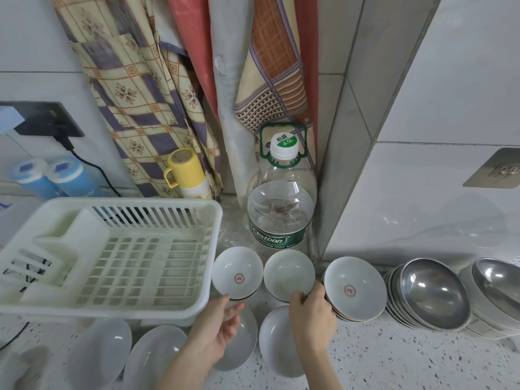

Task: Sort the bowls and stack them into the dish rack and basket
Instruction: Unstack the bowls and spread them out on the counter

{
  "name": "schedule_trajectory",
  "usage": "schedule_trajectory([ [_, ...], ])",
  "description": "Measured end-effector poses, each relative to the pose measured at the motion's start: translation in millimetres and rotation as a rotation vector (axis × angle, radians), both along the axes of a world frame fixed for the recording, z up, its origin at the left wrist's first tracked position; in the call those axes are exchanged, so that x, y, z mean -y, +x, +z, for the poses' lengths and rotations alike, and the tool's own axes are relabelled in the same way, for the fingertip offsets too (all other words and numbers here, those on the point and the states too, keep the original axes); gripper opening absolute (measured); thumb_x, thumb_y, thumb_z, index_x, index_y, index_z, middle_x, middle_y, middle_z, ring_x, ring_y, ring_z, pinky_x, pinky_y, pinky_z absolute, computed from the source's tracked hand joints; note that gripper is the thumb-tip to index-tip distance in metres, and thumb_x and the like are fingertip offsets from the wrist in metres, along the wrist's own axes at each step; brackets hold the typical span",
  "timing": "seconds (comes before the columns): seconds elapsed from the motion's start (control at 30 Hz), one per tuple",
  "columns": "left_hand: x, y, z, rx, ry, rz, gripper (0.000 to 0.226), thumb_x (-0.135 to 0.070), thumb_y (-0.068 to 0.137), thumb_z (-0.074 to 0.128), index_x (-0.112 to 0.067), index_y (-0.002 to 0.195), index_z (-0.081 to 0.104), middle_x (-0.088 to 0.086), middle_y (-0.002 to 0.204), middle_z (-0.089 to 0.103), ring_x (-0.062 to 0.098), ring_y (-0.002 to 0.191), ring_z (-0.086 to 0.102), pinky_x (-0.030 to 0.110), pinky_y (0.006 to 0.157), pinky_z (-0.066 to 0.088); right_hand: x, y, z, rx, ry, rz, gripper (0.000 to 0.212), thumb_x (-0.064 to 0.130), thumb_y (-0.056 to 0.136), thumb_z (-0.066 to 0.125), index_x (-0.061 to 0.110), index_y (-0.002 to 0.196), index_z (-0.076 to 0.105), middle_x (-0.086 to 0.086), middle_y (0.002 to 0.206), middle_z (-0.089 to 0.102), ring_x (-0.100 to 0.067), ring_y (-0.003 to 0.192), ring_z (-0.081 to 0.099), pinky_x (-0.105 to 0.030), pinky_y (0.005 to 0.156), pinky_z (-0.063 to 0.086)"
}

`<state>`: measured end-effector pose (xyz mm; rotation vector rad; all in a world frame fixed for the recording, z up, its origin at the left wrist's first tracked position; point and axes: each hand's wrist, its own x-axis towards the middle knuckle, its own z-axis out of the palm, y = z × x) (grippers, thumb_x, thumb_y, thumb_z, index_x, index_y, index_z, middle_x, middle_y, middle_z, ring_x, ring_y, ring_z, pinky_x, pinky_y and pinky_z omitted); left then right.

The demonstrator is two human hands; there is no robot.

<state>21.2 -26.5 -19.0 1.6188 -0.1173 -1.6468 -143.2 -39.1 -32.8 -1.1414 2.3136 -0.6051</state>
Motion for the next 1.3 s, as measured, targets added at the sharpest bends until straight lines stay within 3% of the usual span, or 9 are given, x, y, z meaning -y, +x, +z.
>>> schedule_trajectory([
  [0.13,8,-2,4,-0.032,0.015,-0.013,0.009,-0.015,0.1,0.055,-0.017,0.092,0.051,0.024,0.098,0.071,0.012,0.033,0.056,0.013,0.026,0.034,2,1,0,-0.046,0.005,0.019,0.025,0.018,0.091,0.046,0.007,0.113,0.053,-0.014,0.082,0.068,-0.035,0.076,0.065,-0.032,0.059,0.043],
  [0.47,24,-12,-4,0.083,0.005,0.032,0.02,-0.005,0.103,0.042,-0.017,0.091,0.051,0.024,0.073,0.071,0.007,0.031,0.05,0.012,0.026,0.028,0,4,-1,0.04,-0.103,-0.02,0.028,0.011,0.09,0.046,0.007,0.117,0.054,-0.016,0.078,0.067,-0.039,0.074,0.062,-0.035,0.058,0.043],
  [0.6,20,-14,-1,0.117,-0.052,0.042,0.03,0.003,0.101,0.036,-0.021,0.095,0.052,0.016,0.061,0.072,0.016,0.056,0.053,0.013,0.026,0.025,-5,6,-1,0.051,-0.161,-0.008,0.038,0.01,0.09,0.047,0.008,0.127,0.052,-0.013,0.075,0.068,-0.036,0.07,0.063,-0.031,0.054,0.038],
  [0.73,14,-15,-1,0.101,-0.108,0.061,0.034,0.006,0.101,0.035,-0.022,0.109,0.051,0.022,0.076,0.071,0.019,0.064,0.051,0.013,0.027,0.023,-8,5,-1,0.092,-0.192,-0.017,0.038,0.007,0.089,0.048,0.008,0.127,0.052,-0.012,0.075,0.067,-0.035,0.068,0.059,-0.032,0.054,0.038],
  [0.97,11,-13,-2,0.092,-0.166,0.017,0.038,0.001,0.102,0.036,-0.032,0.099,0.054,0.008,0.063,0.075,0.018,0.068,0.041,0.014,0.029,0.024,-18,6,0,0.227,-0.28,-0.085,0.038,0.006,0.088,0.048,0.013,0.124,0.054,-0.011,0.085,0.068,-0.037,0.081,0.06,-0.039,0.065,0.047],
  [1.13,7,-13,-1,0.111,-0.213,-0.005,0.037,-0.003,0.102,0.04,-0.036,0.11,0.054,0.022,0.082,0.076,0.009,0.045,0.035,0.016,0.034,0.031,-22,7,3,0.306,-0.328,-0.122,0.035,0.007,0.089,0.048,0.016,0.123,0.055,-0.006,0.077,0.066,-0.03,0.074,0.057,-0.034,0.061,0.041],
  [1.23,7,-15,3,0.122,-0.263,-0.046,0.05,-0.003,0.102,0.041,-0.047,0.127,0.043,0.024,0.088,0.075,0.011,0.049,0.038,0.018,0.038,0.033,-27,4,8,0.347,-0.367,-0.171,0.035,0.007,0.09,0.049,0.017,0.124,0.055,0.0,0.068,0.064,-0.025,0.069,0.056,-0.03,0.055,0.035],
  [1.3,5,-18,7,0.117,-0.286,-0.07,0.052,-0.004,0.102,0.042,-0.051,0.126,0.042,0.022,0.088,0.076,0.012,0.05,0.039,0.019,0.04,0.032,-30,0,13,0.367,-0.387,-0.196,0.035,0.01,0.091,0.049,0.02,0.125,0.053,0.005,0.067,0.066,-0.024,0.07,0.058,-0.029,0.056,0.035],
])
